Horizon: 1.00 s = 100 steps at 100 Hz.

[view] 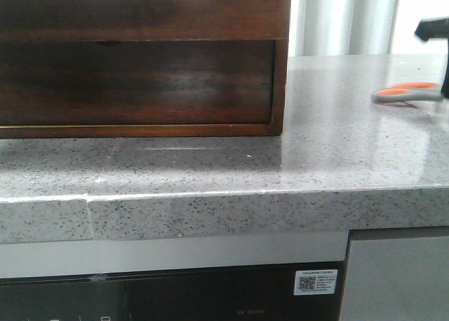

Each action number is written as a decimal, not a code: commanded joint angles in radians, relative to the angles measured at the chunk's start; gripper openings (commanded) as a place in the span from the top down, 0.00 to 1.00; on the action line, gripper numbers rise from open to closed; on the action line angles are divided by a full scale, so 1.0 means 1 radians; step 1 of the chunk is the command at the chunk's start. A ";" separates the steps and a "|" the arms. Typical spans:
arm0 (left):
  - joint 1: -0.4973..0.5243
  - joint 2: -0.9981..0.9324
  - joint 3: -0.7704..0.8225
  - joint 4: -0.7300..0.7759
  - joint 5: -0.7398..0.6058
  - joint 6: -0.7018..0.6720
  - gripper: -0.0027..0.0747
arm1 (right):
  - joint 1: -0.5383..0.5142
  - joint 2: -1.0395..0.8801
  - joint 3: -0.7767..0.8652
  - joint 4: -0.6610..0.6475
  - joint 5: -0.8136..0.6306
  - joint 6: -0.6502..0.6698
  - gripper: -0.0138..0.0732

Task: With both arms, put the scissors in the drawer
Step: 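Lift the scissors with the right gripper and carry them over the drawer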

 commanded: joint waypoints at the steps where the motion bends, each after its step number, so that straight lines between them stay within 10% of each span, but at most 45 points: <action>1: 0.003 0.011 -0.034 -0.029 -0.030 -0.010 0.59 | -0.001 -0.101 -0.026 0.026 -0.027 -0.026 0.90; 100: 0.003 0.011 -0.034 -0.029 -0.030 -0.010 0.59 | 0.287 -0.355 -0.427 0.098 0.193 -0.053 0.90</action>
